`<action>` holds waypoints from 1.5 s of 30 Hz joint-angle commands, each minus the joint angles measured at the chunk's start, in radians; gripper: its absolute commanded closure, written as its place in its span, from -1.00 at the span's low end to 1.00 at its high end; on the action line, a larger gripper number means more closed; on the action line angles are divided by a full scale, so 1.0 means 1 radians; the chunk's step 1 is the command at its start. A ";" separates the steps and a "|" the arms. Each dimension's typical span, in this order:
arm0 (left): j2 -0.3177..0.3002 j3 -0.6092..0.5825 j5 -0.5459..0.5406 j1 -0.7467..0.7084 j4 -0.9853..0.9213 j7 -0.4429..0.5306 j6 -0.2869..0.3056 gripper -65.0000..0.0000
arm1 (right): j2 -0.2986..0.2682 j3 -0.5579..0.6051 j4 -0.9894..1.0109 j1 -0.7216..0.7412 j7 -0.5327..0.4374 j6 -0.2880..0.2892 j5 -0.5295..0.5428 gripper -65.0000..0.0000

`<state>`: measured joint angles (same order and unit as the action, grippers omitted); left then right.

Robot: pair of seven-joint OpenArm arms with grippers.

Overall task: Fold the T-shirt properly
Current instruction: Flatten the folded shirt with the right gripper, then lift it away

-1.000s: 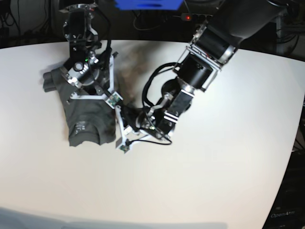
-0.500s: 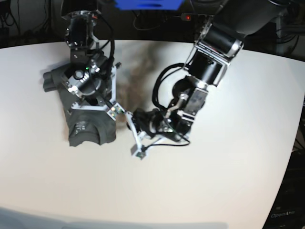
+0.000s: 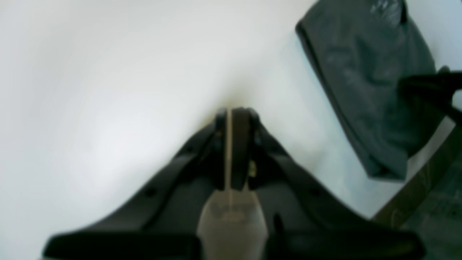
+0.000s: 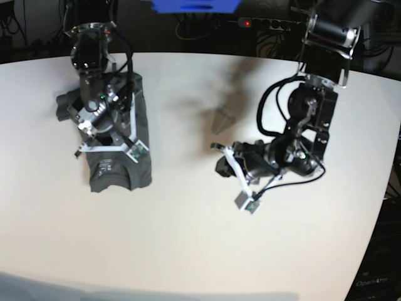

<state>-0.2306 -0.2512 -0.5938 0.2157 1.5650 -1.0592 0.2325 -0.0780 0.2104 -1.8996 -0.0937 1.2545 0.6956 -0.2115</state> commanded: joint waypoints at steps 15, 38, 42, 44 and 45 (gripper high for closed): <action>-0.100 0.118 -0.013 -0.215 0.348 -0.086 0.008 0.93 | -0.073 -0.002 -0.045 -0.209 -0.103 0.003 -0.260 1.00; -0.141 0.118 -0.012 -0.342 0.377 -0.082 0.008 0.93 | -0.118 0.100 -0.059 -0.180 -0.154 0.003 -0.480 1.00; -0.141 0.118 -0.012 -0.355 0.377 -0.082 0.008 0.93 | -0.093 0.114 -0.065 -0.176 -0.160 0.003 -0.633 1.00; -0.141 0.118 -0.012 -0.364 0.377 -0.082 0.008 0.93 | -0.087 0.094 -0.084 -0.177 -0.160 0.003 -0.664 1.00; -0.141 0.118 -0.012 -0.367 0.377 -0.082 0.009 0.93 | -0.085 0.091 -0.088 -0.179 -0.160 0.003 -0.682 1.00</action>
<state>-0.3637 -0.1383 -0.5957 -0.1543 1.9228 -1.1557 0.2386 -0.1596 0.3069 -1.9675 -0.2779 1.0832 0.7029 -0.8711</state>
